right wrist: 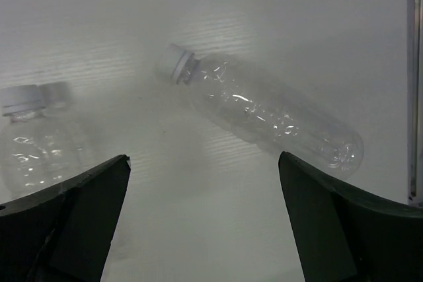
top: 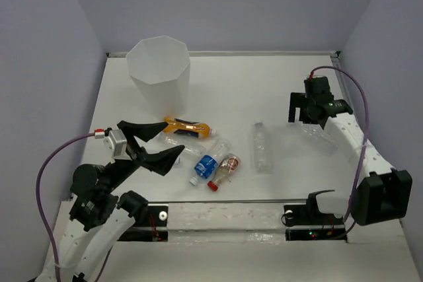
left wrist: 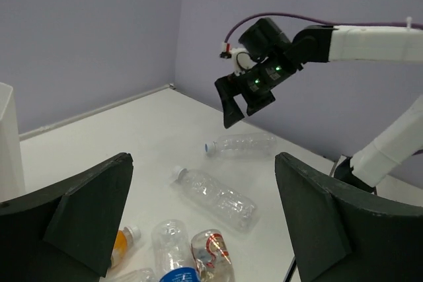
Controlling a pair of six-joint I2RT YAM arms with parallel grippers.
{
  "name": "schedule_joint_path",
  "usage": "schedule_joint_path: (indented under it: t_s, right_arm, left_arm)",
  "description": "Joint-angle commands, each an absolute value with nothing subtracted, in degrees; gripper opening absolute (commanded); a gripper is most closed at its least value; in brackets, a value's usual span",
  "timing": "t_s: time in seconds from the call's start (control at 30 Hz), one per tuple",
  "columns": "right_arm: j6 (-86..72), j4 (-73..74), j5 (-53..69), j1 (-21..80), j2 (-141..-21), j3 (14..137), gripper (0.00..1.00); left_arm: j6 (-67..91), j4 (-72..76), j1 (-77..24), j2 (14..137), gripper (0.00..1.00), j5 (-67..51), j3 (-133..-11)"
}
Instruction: Put the plastic bottles in the bin
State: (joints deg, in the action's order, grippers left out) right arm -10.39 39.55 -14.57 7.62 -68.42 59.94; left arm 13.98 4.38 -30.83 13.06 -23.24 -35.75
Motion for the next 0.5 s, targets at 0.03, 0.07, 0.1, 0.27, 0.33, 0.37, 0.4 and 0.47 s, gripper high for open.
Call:
schedule_joint_path:
  t_s: [0.03,0.07,0.1,0.27,0.33,0.37,0.4,0.47]
  right_arm:
    - [-6.1,53.1,-31.4,12.0,-79.6,66.3,1.00]
    - [-6.2,54.6,-32.9,12.7,-80.9,67.0,1.00]
    - [-6.2,55.7,-33.7,12.7,-82.1,68.3,1.00]
    - [-4.1,56.7,-35.3,13.8,-85.9,68.8,1.00]
    - [-3.0,56.3,-35.6,13.8,-87.4,68.7,1.00]
    - [-2.6,55.9,-36.0,13.8,-88.1,68.6,1.00]
    - [-1.9,54.2,-36.2,13.8,-88.8,68.5,1.00]
    - [-0.6,51.2,-36.4,13.8,-91.3,68.6,1.00]
  left_arm:
    - [12.5,4.2,-33.5,11.3,0.99,-20.3,-38.1]
    - [12.4,4.0,-33.8,11.3,0.99,-19.7,-38.1]
    - [12.3,3.6,-34.1,11.2,0.99,-19.3,-38.1]
    - [11.8,2.9,-35.4,11.6,0.99,-17.5,-38.2]
    - [11.7,2.8,-35.8,11.7,0.99,-17.3,-38.2]
    - [11.7,2.8,-35.9,11.8,0.99,-17.1,-38.1]
    - [11.7,2.8,-35.9,12.0,0.99,-16.9,-38.2]
    - [11.7,2.6,-36.2,12.4,0.99,-16.5,-38.1]
